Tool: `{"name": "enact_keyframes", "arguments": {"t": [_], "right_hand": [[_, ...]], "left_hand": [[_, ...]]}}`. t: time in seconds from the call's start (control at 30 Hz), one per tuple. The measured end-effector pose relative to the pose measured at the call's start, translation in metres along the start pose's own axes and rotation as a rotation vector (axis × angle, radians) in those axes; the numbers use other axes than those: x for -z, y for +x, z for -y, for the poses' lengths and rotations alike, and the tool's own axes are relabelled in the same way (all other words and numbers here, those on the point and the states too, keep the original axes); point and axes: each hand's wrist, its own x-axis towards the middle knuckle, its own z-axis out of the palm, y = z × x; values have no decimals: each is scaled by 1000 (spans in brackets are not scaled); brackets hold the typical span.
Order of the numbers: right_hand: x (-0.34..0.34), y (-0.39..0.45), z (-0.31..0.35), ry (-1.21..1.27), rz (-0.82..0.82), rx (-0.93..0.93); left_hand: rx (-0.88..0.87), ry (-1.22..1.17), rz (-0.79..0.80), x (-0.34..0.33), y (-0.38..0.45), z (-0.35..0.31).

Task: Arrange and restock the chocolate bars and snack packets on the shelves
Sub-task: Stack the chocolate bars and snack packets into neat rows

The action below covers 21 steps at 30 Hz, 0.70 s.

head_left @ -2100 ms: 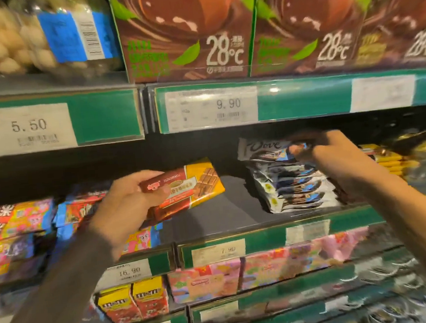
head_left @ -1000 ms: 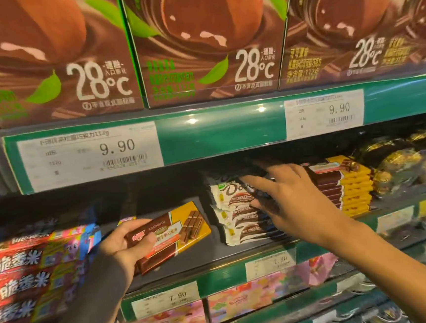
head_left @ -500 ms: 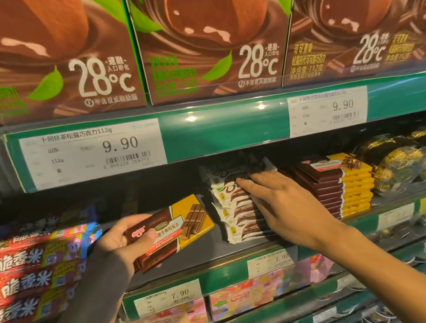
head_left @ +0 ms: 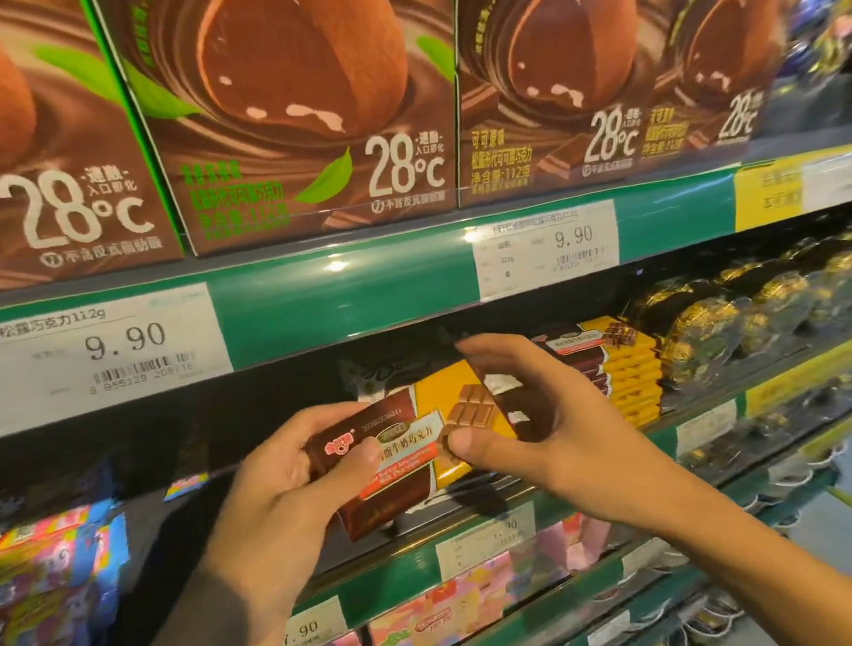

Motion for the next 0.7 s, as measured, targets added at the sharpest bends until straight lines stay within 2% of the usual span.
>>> {"name": "enact_keyframes", "arguments": {"t": [0.2,0.3,0.5,0.6,0.7], "right_hand": [[43,-13,-19,-384,-24,109],[69,-12,-33,-434,-73,110],[110,-9,-60,-401,-217,64],[120,-6,-68,-422,-240,43],[122,-2,-73,-494,-221,-8]], "left_hand": [[-31,81,78,-54,25,-10],[-60,150,125,-81,43,-16],[-255,593,194,-122,84,-18],[-255,830,234,-134,96,-21],[-193,938,253,-142,108,-21]]}}
